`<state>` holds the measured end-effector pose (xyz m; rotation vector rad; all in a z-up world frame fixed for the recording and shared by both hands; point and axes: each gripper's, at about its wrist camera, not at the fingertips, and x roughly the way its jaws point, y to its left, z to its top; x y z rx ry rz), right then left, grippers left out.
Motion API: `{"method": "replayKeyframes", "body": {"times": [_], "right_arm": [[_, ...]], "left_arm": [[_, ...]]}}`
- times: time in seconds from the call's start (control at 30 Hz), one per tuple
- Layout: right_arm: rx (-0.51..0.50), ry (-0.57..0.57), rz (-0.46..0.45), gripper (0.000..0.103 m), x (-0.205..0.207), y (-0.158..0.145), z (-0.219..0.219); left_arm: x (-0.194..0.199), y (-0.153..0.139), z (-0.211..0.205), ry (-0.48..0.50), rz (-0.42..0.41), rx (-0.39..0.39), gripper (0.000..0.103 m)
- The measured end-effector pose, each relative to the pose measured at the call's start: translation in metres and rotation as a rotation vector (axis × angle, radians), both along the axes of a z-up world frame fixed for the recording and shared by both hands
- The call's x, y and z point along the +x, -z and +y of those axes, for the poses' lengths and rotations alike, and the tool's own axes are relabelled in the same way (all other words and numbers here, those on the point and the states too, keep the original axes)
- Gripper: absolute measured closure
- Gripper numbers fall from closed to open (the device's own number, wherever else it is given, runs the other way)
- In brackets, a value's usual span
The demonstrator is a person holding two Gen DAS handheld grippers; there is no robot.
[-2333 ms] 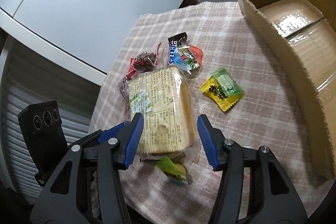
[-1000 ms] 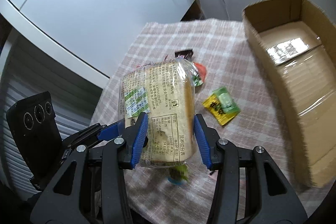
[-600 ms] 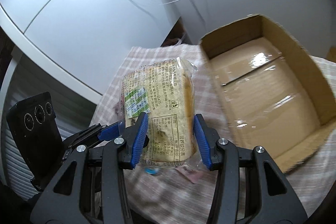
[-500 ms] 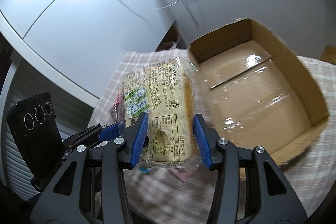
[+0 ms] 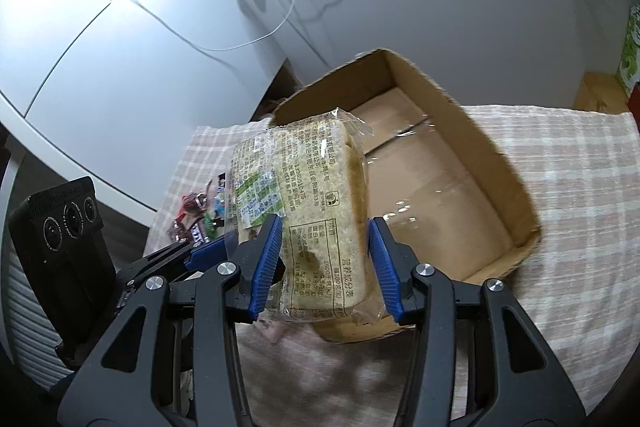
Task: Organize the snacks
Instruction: 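Carry the bread loaf into the cardboard box and release it, then grasp the black candy packet with the left gripper while the right grasps the green jelly cup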
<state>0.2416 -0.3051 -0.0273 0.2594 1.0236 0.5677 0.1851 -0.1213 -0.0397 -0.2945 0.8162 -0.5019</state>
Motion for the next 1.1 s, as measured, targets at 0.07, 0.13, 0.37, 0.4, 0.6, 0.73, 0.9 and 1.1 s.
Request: {"method": "replayKeyframes", "body": {"times": [0.07,0.13,0.37,0.4,0.6,0.73,0.9,1.1], "right_arm": [[-0.002,0.008,0.004,0.055,0.004,0.002,-0.007],[-0.005,0.013,0.006,0.055,0.006,0.005,-0.010],[-0.011,0.036,0.014,0.055,0.010,0.012,-0.018],[-0.016,0.038,0.011,0.055,0.011,0.012,-0.018],[-0.036,0.055,-0.019,0.055,0.009,0.006,-0.022],[-0.058,0.078,-0.038,0.044,0.007,0.002,-0.026],[-0.078,0.083,-0.051,0.033,0.003,0.002,-0.026],[-0.084,0.104,-0.076,0.032,-0.008,0.000,-0.024]], "left_arm": [[0.004,0.002,-0.008,0.009,0.003,0.008,0.063],[0.006,0.002,-0.014,0.015,0.005,0.016,0.063],[0.013,0.006,-0.030,0.028,0.016,0.045,0.063],[0.013,0.006,-0.031,0.030,0.018,0.050,0.063],[0.018,0.008,-0.038,0.023,0.020,0.085,0.063],[0.019,0.010,-0.035,0.007,0.021,0.090,0.063],[0.017,0.007,-0.029,-0.003,0.015,0.089,0.063],[0.010,0.003,-0.026,0.001,0.002,0.096,0.063]]}}
